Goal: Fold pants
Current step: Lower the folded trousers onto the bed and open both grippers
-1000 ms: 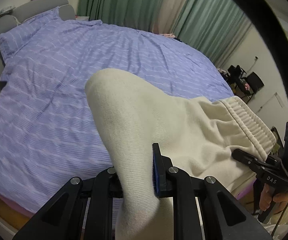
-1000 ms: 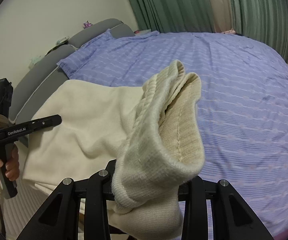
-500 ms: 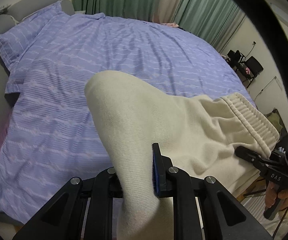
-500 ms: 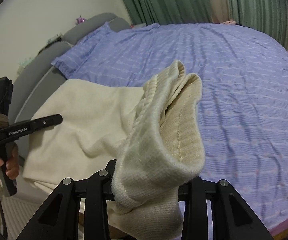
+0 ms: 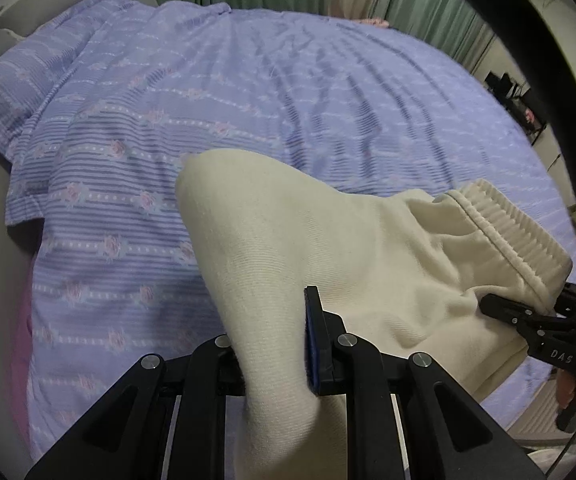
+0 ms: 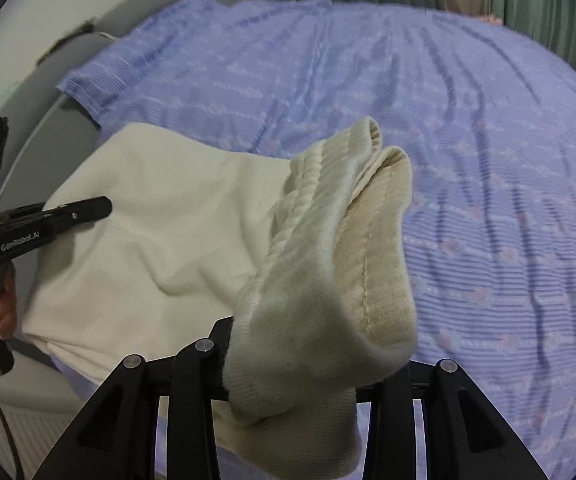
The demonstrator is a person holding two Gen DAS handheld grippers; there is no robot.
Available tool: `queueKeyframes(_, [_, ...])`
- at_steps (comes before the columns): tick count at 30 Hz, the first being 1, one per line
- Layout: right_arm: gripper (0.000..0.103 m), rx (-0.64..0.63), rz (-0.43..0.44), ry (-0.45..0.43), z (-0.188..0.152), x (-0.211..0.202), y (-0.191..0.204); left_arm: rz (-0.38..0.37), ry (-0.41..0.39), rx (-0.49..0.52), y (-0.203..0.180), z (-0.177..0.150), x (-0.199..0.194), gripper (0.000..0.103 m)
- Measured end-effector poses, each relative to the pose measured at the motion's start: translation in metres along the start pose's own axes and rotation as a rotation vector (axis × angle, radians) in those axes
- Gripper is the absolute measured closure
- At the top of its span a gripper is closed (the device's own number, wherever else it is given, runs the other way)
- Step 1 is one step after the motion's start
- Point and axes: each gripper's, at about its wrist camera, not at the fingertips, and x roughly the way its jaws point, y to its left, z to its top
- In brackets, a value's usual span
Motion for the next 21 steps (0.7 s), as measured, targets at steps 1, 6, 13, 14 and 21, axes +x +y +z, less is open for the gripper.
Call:
queueKeyframes(1, [0.068, 0.013, 0.001, 0.015, 0.003, 0.007, -0.002, 0.006, 0.012, -0.003, 0.005, 0.002, 0.011, 0.085])
queueKeyframes(6, [0.063, 0.096, 0.008, 0.116, 0.007, 0.05, -0.015, 0.028, 0.093, -0.029, 0.025, -0.004, 0.058, 0.084])
queueKeyframes(13, [0.042, 0.101, 0.022, 0.225, -0.023, 0.069, -0.015, 0.092, 0.165, -0.044, 0.045, -0.043, 0.087, 0.071])
queueKeyframes(14, [0.037, 0.085, -0.003, 0.24, -0.029, 0.072, -0.013, 0.108, 0.163, -0.043, 0.045, -0.045, 0.087, 0.068])
queueKeyframes(21, [0.029, 0.09, -0.108, 0.216, -0.049, 0.048, -0.034, 0.326, 0.125, 0.017, 0.035, -0.048, 0.061, 0.044])
